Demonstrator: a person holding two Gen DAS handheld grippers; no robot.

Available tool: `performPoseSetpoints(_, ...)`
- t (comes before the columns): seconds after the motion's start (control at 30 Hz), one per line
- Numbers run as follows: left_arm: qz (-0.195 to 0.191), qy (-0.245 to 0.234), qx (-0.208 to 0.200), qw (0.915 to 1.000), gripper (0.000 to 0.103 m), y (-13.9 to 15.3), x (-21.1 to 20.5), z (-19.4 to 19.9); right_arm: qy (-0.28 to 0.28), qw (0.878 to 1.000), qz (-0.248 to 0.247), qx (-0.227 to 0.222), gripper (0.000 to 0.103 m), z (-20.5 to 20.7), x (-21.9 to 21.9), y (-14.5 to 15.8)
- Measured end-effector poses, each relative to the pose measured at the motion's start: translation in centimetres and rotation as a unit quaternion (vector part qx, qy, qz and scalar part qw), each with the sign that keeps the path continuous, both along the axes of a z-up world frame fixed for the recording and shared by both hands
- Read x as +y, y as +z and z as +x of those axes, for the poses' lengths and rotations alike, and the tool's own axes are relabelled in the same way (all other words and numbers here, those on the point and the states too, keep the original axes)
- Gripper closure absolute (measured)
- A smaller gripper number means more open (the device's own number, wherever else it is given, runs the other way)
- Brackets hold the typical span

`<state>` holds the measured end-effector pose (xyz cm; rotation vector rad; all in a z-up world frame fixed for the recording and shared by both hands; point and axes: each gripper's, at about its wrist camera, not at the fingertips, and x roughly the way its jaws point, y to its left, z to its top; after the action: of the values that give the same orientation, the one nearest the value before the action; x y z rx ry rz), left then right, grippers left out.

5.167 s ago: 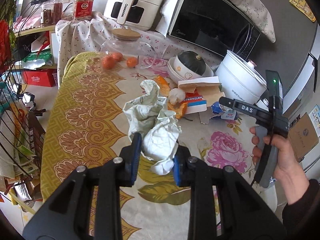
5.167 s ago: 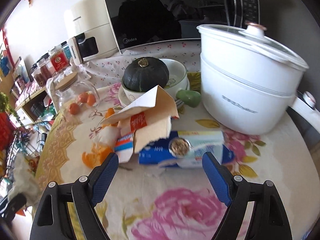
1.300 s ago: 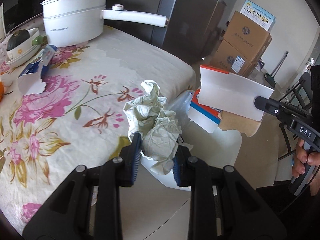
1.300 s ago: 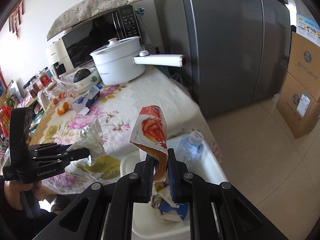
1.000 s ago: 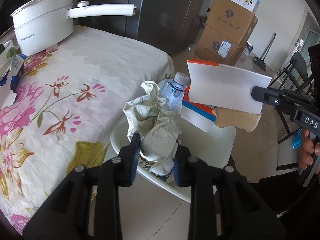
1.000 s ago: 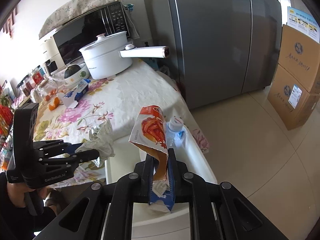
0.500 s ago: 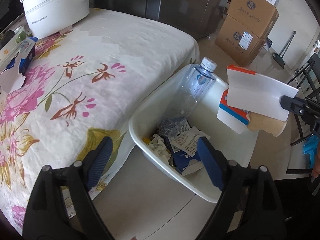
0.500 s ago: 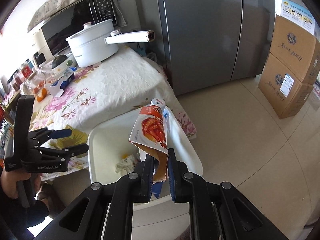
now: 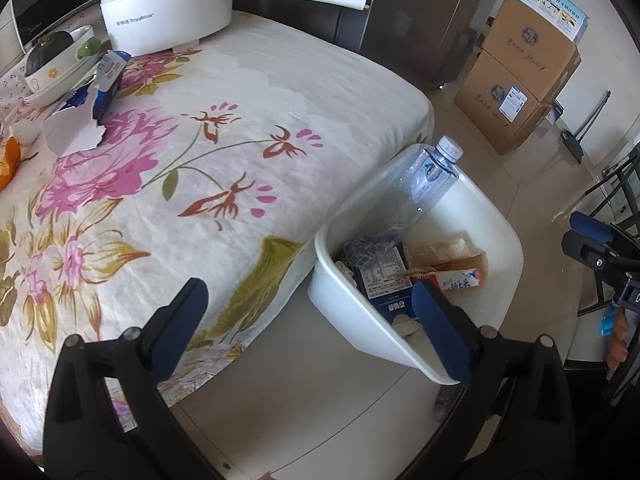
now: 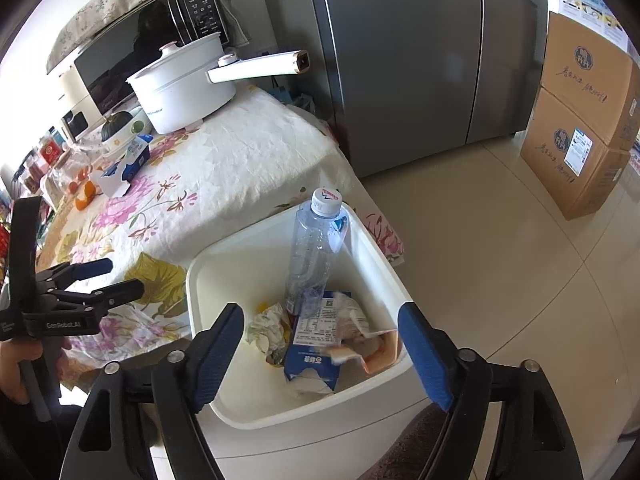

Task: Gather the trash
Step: 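Grasp the blue milk carton with the right tool while the left tool reaches toward the orange peel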

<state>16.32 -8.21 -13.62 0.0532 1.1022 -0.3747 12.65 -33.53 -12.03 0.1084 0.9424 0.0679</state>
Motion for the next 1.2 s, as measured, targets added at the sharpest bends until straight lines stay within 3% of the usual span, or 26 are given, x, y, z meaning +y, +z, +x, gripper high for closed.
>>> performPoseSetpoints(0.53,-0.014,0.107,-0.021,0.9939,0.001,3.0,11.4,0.0,0.024,1.0,-0.008,-0.005,0.016,3.4,7.3,1.4)
performPoseSetpoints(0.97,-0.022,0.216,-0.03,0.9756,0.001,3.4,23.6,-0.3,0.063,0.998,0.005,-0.012,0.015,7.4,16.7,1.6)
performPoseSetpoints(1.2,-0.005,0.232,-0.05,0.9713,0.001,3.5,27.8,1.3,0.082,0.996,0.015,-0.017,0.014,10.0,22.2,1.2)
